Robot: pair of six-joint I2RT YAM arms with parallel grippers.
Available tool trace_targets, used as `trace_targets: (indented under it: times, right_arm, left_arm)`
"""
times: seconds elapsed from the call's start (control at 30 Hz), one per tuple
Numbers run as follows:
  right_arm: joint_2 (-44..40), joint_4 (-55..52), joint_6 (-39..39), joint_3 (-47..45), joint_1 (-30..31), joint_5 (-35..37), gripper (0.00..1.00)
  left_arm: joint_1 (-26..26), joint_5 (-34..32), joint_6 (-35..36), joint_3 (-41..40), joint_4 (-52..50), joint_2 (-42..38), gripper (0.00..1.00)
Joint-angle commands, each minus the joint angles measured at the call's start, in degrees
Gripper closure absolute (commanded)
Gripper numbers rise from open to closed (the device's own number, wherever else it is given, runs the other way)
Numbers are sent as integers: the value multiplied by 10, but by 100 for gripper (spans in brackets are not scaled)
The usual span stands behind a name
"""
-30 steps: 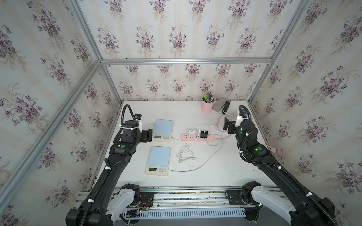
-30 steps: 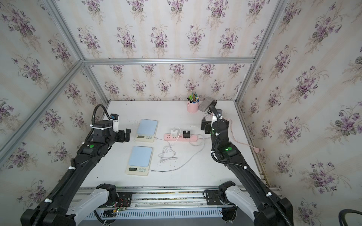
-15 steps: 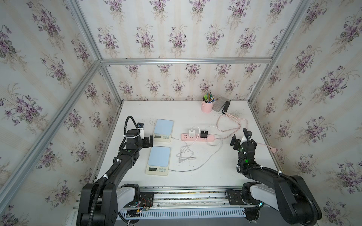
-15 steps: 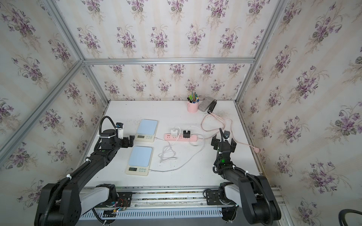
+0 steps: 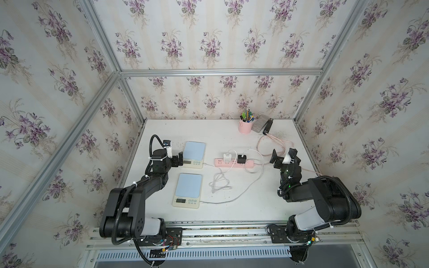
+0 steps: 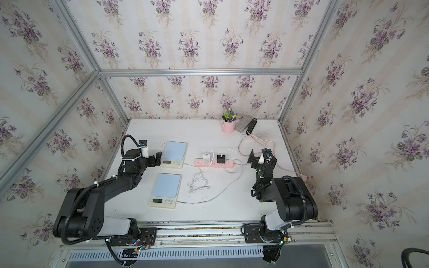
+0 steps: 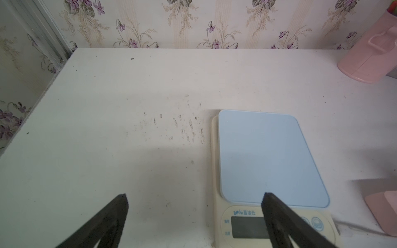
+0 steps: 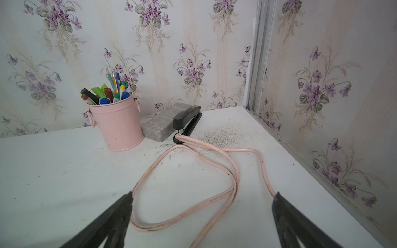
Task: Charge the electronic scale
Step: Reset both arms
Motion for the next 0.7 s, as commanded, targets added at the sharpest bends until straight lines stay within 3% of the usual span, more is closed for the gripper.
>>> trace_targets:
  times: [0.0, 0.03, 0.1, 0.17, 0.67]
  right_arm:
    - [-8, -38, 6, 6, -1, -10, 0]
    - [0, -15, 3, 1, -1, -11, 0]
    - [-5, -26, 5, 4, -1, -11, 0]
    - [0, -13, 3, 1, -1, -11, 0]
    - [-3, -26, 4, 4, -1, -10, 0]
  left_arm:
    - [-20, -21, 15, -29, 98, 26, 1]
    - [-27, -29, 21, -38, 147, 47, 1]
    - [-27, -38, 16, -23, 94, 34, 1]
    - [-30, -48, 18, -35, 136, 46, 1]
    - [-36, -58, 19, -28, 108, 36, 1]
